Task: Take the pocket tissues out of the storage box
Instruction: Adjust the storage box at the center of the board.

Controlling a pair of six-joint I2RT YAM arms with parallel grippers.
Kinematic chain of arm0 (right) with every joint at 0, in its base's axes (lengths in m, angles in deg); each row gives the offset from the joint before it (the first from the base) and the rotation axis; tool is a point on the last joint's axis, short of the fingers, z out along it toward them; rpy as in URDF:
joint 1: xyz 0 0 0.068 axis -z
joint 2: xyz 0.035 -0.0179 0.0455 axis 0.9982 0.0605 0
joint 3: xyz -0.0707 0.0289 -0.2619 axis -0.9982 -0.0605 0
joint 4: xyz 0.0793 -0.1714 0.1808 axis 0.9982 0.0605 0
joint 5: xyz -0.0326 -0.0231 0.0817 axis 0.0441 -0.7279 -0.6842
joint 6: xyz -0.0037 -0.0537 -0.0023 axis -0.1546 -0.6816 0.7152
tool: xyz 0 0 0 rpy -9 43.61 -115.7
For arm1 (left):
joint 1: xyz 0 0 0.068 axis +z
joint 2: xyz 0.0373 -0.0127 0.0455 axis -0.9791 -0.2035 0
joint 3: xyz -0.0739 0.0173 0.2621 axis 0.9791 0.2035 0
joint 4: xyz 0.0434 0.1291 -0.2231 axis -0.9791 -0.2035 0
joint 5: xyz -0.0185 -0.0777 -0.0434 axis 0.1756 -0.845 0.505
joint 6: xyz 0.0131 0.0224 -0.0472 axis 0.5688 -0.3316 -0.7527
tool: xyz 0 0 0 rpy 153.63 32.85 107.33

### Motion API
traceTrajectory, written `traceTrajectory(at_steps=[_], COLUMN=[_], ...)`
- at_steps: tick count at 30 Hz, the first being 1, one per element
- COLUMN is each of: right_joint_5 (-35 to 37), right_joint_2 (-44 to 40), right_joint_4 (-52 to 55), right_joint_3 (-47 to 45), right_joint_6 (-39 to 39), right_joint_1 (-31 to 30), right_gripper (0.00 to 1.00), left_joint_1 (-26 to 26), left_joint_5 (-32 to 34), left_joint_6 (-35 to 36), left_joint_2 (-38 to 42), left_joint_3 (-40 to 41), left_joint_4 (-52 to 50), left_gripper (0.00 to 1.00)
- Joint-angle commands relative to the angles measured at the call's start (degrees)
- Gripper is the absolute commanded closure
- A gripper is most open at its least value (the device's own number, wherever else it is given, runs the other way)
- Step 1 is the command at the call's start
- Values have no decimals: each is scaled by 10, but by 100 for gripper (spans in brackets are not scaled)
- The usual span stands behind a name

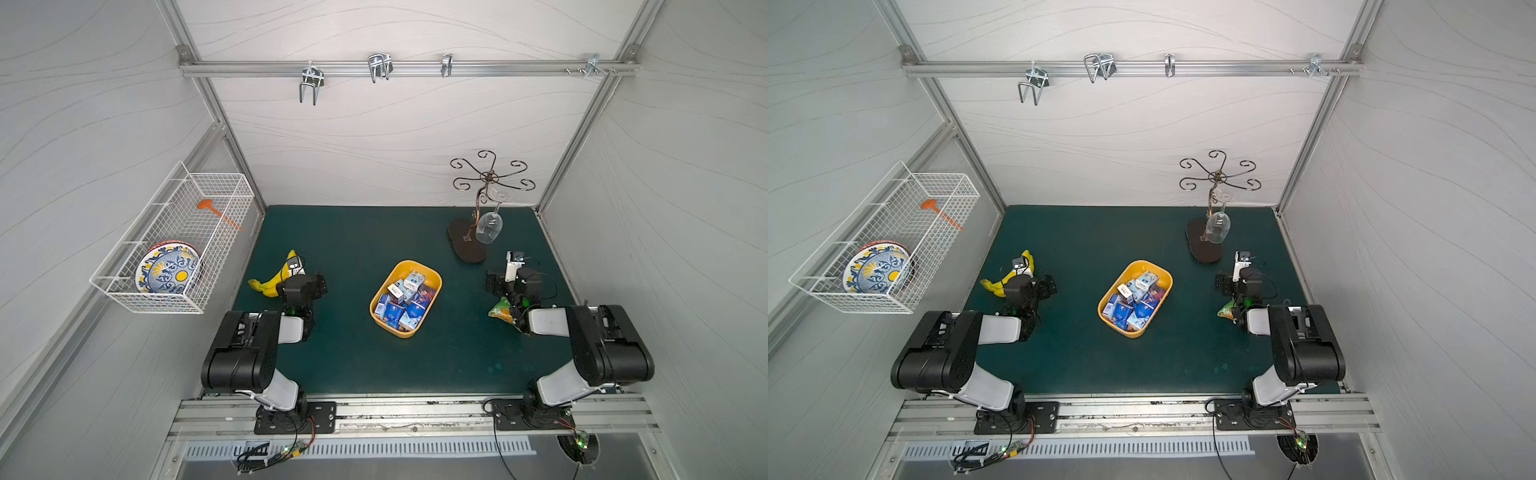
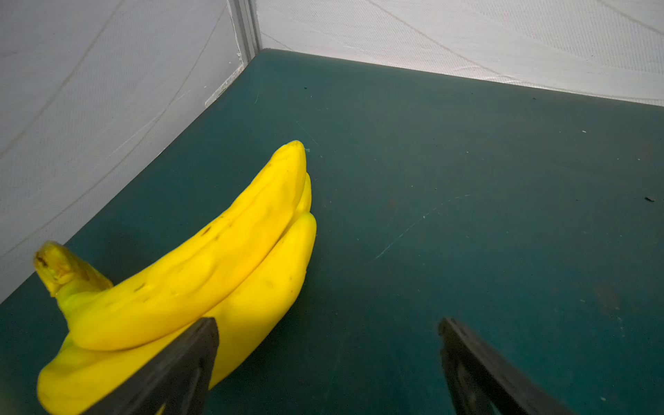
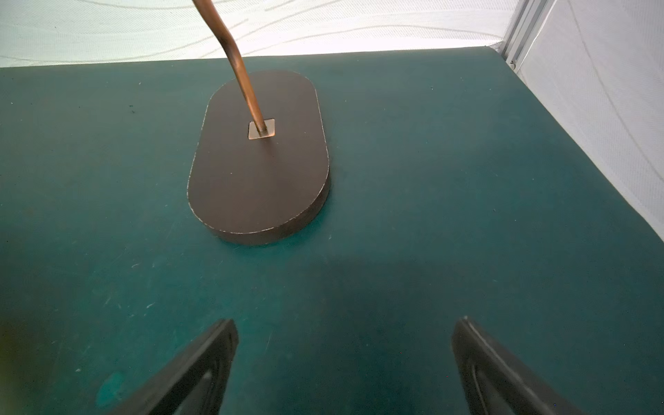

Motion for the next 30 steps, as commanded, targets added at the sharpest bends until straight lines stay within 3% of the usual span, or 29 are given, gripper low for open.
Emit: traceTrajectory(at_steps=[1,22,25,30], right_joint_5=[-4,-7,-30,26], right_joint_2=[7,8,4,-66], right_joint_4=[-15,-12,-7,170], right_joint_3=[8,9,12,76], right_joint_6=[-7,-6,-16,-25], right_joint_1=[-4,-2,-2,-37], right_gripper=[1,1,1,1], left_joint_1=[-2,-1,13,6], left_joint_5=[6,5,-33,17], left_joint_6=[6,5,-2,-9], left_joint_2=[-5,-6,2,53], left_joint_3=[-17,-18,-14,-103], left_joint_4=[30,29,29,-166], left_gripper=[0,0,1,1])
